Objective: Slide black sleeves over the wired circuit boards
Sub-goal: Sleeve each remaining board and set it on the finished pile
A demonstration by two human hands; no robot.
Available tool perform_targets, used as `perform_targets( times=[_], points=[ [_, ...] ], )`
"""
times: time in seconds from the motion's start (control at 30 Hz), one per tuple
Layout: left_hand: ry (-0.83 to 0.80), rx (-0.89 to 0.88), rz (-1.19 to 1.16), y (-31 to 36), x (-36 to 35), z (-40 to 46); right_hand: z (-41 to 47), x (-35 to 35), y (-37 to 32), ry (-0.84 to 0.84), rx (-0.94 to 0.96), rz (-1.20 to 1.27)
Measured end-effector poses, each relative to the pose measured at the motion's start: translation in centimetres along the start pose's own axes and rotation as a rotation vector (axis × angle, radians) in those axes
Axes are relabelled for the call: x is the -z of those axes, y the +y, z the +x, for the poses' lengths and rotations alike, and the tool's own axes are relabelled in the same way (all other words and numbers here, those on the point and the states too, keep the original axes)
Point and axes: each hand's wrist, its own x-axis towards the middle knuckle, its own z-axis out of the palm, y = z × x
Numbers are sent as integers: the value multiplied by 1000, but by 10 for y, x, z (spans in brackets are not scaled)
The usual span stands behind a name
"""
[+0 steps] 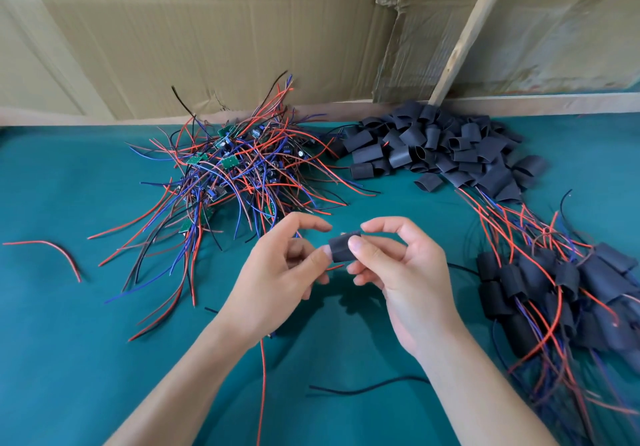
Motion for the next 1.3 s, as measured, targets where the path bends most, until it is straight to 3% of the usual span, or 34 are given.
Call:
perform_targets(
  times=[0.23, 0.5, 0.63, 0.9, 1.13, 1.3],
  points=[
    [-95, 63, -78, 3, -1, 0, 8, 11, -8, 92, -3, 101],
    [-207, 70, 68, -2, 4, 0, 20, 25, -15, 220, -33, 352],
    [-125, -3, 272, -1, -1, -2, 21, 25, -16, 226, -53, 387],
    [66, -149, 381, 2, -7, -2, 9, 2, -9, 183, -138, 359],
    [154, -145, 184, 2, -8, -3, 2, -9, -4, 258, -233, 534],
    [137, -69, 101, 0, -10, -3, 4, -6, -9, 211, -278, 705]
  ],
)
